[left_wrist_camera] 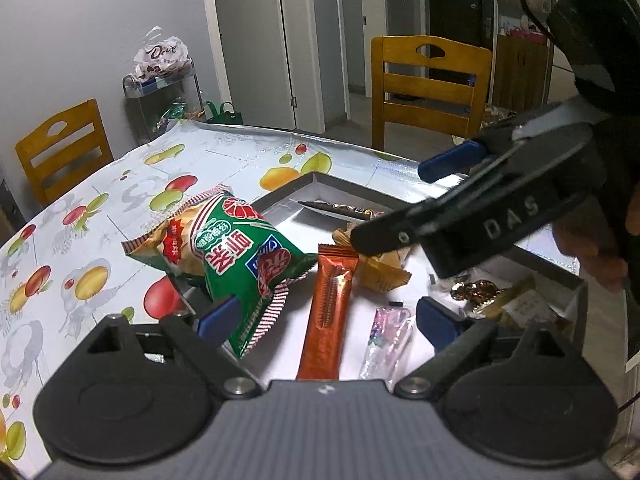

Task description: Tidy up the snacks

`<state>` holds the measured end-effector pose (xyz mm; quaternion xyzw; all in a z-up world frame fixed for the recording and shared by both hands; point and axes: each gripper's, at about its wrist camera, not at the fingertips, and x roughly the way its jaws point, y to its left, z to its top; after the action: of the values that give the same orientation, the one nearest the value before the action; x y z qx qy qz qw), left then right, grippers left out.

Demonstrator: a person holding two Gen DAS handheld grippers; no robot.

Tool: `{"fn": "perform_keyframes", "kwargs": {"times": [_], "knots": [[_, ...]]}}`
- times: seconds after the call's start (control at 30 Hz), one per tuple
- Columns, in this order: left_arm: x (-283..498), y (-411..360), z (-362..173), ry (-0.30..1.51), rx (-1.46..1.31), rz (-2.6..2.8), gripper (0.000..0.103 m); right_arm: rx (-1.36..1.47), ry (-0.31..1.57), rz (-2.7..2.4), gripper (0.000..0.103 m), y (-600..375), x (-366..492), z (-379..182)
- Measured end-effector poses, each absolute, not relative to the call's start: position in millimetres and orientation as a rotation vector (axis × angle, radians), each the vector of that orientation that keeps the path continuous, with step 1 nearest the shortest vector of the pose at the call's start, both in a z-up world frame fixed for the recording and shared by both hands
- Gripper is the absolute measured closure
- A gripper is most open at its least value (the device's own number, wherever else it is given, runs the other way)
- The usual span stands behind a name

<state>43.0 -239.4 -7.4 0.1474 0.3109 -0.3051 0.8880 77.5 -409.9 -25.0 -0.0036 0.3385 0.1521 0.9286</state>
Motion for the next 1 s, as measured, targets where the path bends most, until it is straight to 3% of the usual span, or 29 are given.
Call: {"fn": "perform_keyframes", "kwargs": {"times": [0.9, 1.0], "knots": [[-14, -150, -26, 0.566, 0.293, -0.725, 0.007, 0.076, 0.58, -0.072, 0.0, -337, -64, -37], [-16, -142, -34, 0.545, 0.263, -0.727, 0.001, 0.095, 0.573, -0.12, 0.0, -332, -73, -43]]}}
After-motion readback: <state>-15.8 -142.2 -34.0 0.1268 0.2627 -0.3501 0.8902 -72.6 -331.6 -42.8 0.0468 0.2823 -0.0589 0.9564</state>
